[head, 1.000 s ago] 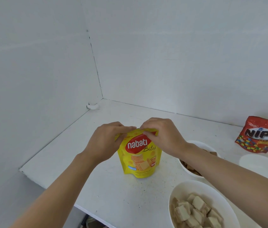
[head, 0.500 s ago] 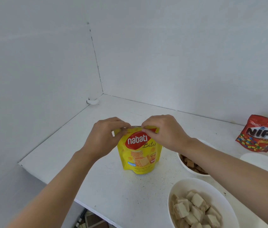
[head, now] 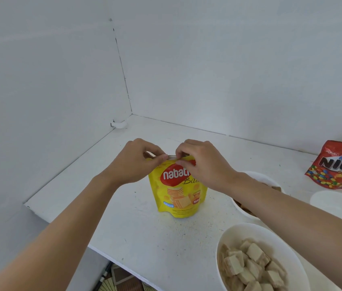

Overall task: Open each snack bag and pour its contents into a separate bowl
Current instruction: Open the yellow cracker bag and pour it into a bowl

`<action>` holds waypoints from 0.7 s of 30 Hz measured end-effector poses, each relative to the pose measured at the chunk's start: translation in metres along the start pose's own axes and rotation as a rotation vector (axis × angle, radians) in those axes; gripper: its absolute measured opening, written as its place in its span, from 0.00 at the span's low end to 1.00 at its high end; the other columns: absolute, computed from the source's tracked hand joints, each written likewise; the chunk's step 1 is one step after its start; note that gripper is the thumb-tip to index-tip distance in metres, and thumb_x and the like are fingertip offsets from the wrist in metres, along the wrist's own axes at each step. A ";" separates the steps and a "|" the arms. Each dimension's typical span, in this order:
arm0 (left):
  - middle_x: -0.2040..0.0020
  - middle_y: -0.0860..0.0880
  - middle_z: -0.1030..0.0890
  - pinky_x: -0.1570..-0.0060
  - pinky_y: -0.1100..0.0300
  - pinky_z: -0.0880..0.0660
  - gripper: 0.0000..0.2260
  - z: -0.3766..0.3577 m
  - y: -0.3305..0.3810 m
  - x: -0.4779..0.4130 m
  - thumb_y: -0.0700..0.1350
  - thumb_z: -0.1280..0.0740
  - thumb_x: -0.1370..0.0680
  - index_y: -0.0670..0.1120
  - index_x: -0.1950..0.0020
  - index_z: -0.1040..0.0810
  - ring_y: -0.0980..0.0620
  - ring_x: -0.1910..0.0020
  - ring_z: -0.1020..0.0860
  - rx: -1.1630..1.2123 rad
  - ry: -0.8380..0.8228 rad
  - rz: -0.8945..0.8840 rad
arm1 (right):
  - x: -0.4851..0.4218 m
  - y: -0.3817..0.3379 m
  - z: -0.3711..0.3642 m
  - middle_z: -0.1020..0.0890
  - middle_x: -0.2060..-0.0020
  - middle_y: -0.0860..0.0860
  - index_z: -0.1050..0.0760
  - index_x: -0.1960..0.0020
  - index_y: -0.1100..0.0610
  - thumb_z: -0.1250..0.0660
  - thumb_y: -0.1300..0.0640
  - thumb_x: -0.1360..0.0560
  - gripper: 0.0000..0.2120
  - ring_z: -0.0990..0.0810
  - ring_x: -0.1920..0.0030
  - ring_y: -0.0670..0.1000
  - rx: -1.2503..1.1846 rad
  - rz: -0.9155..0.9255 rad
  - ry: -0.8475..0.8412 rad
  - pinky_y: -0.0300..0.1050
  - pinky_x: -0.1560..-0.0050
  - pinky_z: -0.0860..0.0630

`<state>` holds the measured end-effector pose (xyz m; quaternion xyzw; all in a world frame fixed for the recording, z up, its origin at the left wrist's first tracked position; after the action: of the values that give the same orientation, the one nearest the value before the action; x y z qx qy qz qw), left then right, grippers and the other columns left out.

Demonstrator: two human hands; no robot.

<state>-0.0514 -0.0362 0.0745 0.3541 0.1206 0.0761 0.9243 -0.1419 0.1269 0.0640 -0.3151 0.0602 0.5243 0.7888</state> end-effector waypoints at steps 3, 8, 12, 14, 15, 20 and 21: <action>0.61 0.59 0.14 0.62 0.65 0.25 0.06 0.001 0.002 -0.007 0.49 0.28 0.21 0.51 0.55 0.12 0.60 0.62 0.16 0.012 -0.042 0.038 | -0.003 -0.002 0.000 0.21 0.57 0.44 0.22 0.52 0.51 0.29 0.54 0.24 0.03 0.22 0.55 0.48 0.034 0.005 -0.005 0.52 0.49 0.26; 0.56 0.58 0.13 0.52 0.62 0.22 0.06 0.004 0.007 -0.015 0.51 0.28 0.22 0.52 0.53 0.11 0.63 0.56 0.18 -0.019 -0.143 0.040 | -0.004 -0.002 0.000 0.21 0.55 0.44 0.22 0.52 0.52 0.31 0.51 0.23 0.04 0.24 0.51 0.48 0.098 0.013 -0.015 0.53 0.47 0.28; 0.60 0.56 0.14 0.51 0.57 0.20 0.05 0.000 0.012 -0.019 0.49 0.29 0.21 0.55 0.52 0.13 0.60 0.56 0.17 -0.018 -0.216 -0.019 | -0.002 0.001 0.001 0.22 0.55 0.43 0.22 0.51 0.52 0.31 0.49 0.22 0.06 0.22 0.53 0.47 0.086 -0.021 -0.037 0.51 0.46 0.26; 0.64 0.54 0.15 0.52 0.54 0.21 0.04 -0.002 0.013 -0.022 0.48 0.29 0.21 0.55 0.52 0.14 0.59 0.60 0.18 -0.007 -0.218 -0.001 | 0.000 0.001 0.001 0.22 0.55 0.42 0.22 0.51 0.52 0.31 0.50 0.22 0.06 0.22 0.52 0.46 0.067 -0.028 -0.054 0.51 0.46 0.26; 0.65 0.53 0.15 0.54 0.54 0.21 0.04 -0.002 0.012 -0.024 0.48 0.29 0.21 0.54 0.52 0.14 0.59 0.61 0.18 0.012 -0.220 0.028 | 0.000 0.001 0.002 0.22 0.55 0.43 0.22 0.51 0.53 0.31 0.50 0.23 0.06 0.23 0.52 0.46 0.059 -0.024 -0.063 0.51 0.46 0.26; 0.62 0.52 0.14 0.56 0.62 0.24 0.06 -0.002 0.015 -0.024 0.50 0.28 0.22 0.50 0.53 0.12 0.60 0.62 0.20 0.060 -0.338 0.058 | 0.003 -0.003 0.007 0.22 0.54 0.44 0.23 0.51 0.52 0.33 0.51 0.21 0.05 0.25 0.50 0.46 0.125 0.014 -0.090 0.50 0.45 0.30; 0.62 0.53 0.14 0.56 0.62 0.24 0.06 -0.002 0.017 -0.022 0.48 0.29 0.20 0.51 0.53 0.12 0.60 0.62 0.20 0.045 -0.372 0.038 | 0.004 -0.004 0.008 0.22 0.53 0.44 0.23 0.51 0.52 0.33 0.51 0.21 0.05 0.25 0.50 0.46 0.133 0.017 -0.095 0.49 0.44 0.30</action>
<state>-0.0740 -0.0271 0.0878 0.3850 -0.0572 0.0242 0.9208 -0.1385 0.1336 0.0700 -0.2364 0.0600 0.5401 0.8055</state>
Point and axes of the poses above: each hand's wrist, its own x-axis away from the middle knuckle, its own z-axis out of the back of the hand, y = z × x, the point moved 4 cm from there along -x, towards the middle knuckle
